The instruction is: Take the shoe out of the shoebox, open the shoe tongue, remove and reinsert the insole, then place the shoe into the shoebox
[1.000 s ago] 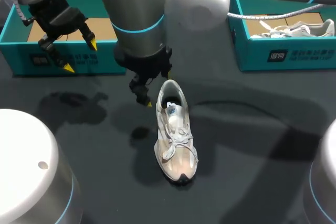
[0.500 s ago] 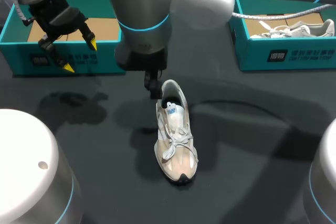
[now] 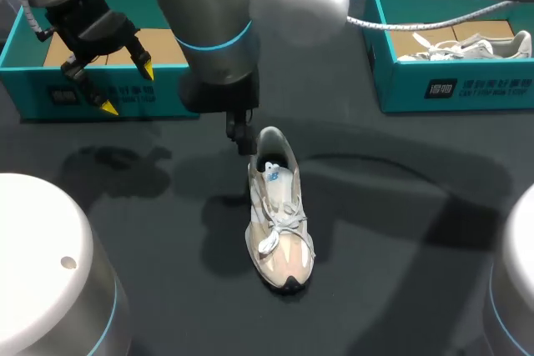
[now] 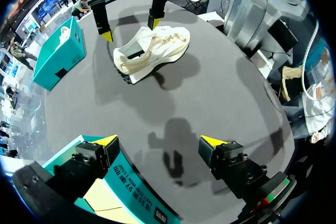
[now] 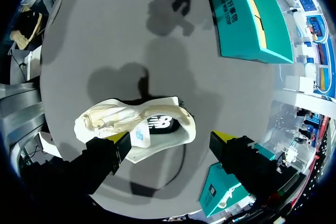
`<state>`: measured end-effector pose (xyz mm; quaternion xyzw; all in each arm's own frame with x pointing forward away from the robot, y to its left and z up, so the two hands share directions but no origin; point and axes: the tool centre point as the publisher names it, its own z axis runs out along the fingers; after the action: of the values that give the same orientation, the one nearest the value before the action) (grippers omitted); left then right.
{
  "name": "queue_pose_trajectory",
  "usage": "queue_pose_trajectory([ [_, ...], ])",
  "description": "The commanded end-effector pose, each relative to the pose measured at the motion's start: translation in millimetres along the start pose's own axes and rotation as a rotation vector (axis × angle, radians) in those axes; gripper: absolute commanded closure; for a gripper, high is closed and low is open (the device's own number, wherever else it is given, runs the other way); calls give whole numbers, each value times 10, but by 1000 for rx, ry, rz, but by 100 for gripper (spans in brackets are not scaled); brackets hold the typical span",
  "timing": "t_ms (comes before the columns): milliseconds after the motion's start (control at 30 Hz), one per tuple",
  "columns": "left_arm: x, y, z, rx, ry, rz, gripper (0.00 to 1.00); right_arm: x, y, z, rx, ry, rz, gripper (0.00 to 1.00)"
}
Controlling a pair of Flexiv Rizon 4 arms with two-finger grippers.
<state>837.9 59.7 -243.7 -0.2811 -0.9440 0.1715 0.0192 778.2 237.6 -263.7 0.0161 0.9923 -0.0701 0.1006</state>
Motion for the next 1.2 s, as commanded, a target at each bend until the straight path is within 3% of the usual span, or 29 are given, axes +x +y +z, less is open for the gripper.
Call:
queue_pose_trajectory([
  [33, 2, 3, -1, -2, 1, 1, 0, -2, -21, 95, 1, -10, -24, 0],
  [167, 2, 3, -1, -2, 1, 1, 0, -67, -67, 190, -12, -12, -54, 0],
  [233, 2, 3, -1, -2, 1, 1, 0, -111, -83, 236, -18, -7, -64, 12],
  [467, 2, 3, -1, -2, 1, 1, 0, -255, -132, 449, -43, 13, -100, 22],
  [933, 2, 3, -1, -2, 1, 1, 0, -347, -159, 770, -72, 49, -142, 17],
  [1200, 2, 3, -1, -2, 1, 1, 0, -353, -95, 905, -88, 52, -168, 25],
])
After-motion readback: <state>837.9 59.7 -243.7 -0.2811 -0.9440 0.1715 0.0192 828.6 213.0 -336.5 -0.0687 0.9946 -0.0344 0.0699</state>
